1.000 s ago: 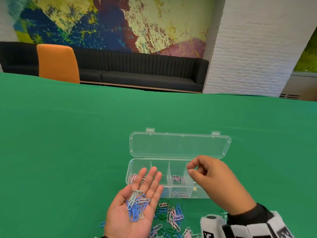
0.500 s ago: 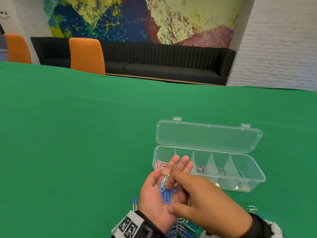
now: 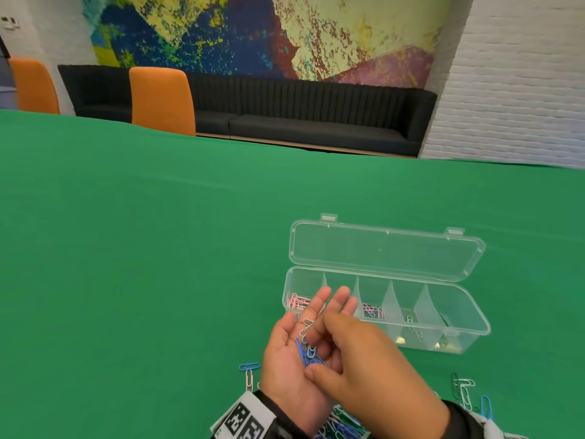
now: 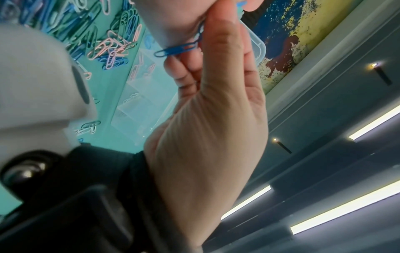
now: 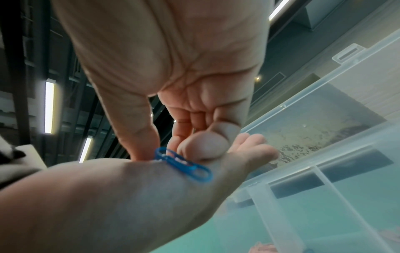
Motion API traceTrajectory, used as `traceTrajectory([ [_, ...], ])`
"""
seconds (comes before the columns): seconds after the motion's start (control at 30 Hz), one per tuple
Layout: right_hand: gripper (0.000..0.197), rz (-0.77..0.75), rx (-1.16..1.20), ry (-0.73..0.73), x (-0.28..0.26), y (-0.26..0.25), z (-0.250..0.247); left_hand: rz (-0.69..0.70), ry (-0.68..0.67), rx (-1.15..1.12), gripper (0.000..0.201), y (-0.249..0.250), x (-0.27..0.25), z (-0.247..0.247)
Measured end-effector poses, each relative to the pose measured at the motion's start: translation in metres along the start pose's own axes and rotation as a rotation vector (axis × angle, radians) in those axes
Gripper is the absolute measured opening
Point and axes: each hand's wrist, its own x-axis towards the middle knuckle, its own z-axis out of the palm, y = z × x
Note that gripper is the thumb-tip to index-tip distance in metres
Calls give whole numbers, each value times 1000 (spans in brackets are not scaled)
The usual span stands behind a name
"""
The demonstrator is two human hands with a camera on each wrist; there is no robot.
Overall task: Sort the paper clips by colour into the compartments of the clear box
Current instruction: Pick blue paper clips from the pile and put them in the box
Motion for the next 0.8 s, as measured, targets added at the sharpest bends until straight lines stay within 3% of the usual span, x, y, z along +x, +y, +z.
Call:
traceTrajectory([
  [0.17,30,-11,3,11,-1,-4,2,-3,-35,-3,48,1,2,-7],
  [0.27,35,-22,20,20,-2,-3,0,-28,-138,-30,67,5,1,-10],
  [0.3,35,-28,30,24,-2,-2,-1,-31,-137,-41,68,6,0,-7],
  [0.4,34,-42,87,29,1,3,1,10,-25,-71,44,5,2,-3],
  [0.57,39,-40,281,45,6,15,4,36,37,-94,57,5,2,5],
  [0.8,38,14,600,63,10,24,2,75,3,-165,52,8,3,9],
])
